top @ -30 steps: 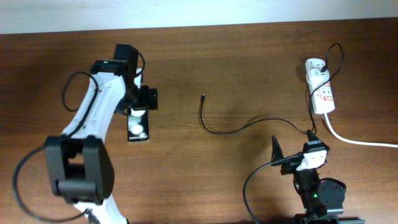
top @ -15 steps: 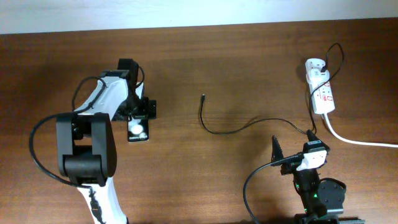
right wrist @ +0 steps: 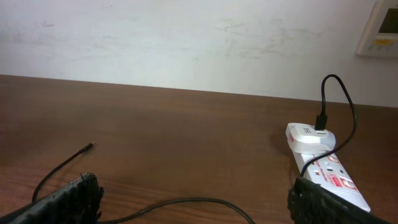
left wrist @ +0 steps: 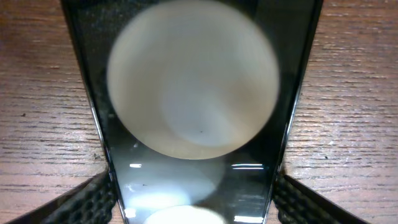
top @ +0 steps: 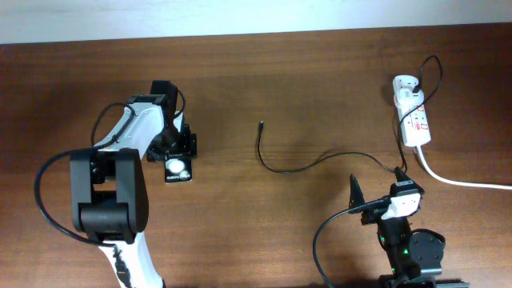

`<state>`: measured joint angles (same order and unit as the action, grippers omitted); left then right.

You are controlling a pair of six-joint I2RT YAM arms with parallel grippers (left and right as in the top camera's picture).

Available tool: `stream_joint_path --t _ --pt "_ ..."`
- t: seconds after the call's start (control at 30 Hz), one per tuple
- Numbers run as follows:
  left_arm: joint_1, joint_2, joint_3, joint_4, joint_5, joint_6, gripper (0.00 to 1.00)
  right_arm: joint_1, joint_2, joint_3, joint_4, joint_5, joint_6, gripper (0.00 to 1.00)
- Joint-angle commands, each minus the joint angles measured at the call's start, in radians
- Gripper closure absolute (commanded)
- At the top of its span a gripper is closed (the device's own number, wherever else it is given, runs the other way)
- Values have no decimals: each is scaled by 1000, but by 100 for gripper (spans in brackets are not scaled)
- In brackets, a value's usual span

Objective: Plug charger to phone and switch on socket
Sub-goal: 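Reach the left gripper down to the black phone and grasp it, then lift the phone with the left gripper and turn it upright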

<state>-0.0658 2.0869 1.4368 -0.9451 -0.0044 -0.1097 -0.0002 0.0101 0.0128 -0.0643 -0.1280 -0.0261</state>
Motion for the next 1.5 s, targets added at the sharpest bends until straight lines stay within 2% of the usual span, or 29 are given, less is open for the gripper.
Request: stream_joint_path --t 0.0,0.2,0.33,0.67,0.83,0.9,1.13,1.23,1.47 --pt "1 42 -50 19 39 -9 23 -2 -6 -7 -3 2 7 1" --pt "2 42 -50 63 39 -10 24 -2 -6 -7 -3 2 7 1" --pt "2 41 -44 69 39 -10 30 -2 -6 -7 -3 2 7 1" --pt "0 41 166 -93 47 -10 34 -2 -6 -7 -3 2 7 1" --pt "1 40 201 -108 69 -10 35 -2 -6 -7 -3 2 7 1" --pt "0 39 275 -145 78 -10 36 -2 -6 -7 -3 2 7 1" --pt "0 37 529 -246 290 -9 39 -2 -6 -7 -3 2 7 1" --pt "1 37 540 -249 433 -10 44 -2 -6 -7 -3 2 7 1" --pt "1 37 540 -274 709 -10 47 -2 -6 -7 -3 2 7 1"
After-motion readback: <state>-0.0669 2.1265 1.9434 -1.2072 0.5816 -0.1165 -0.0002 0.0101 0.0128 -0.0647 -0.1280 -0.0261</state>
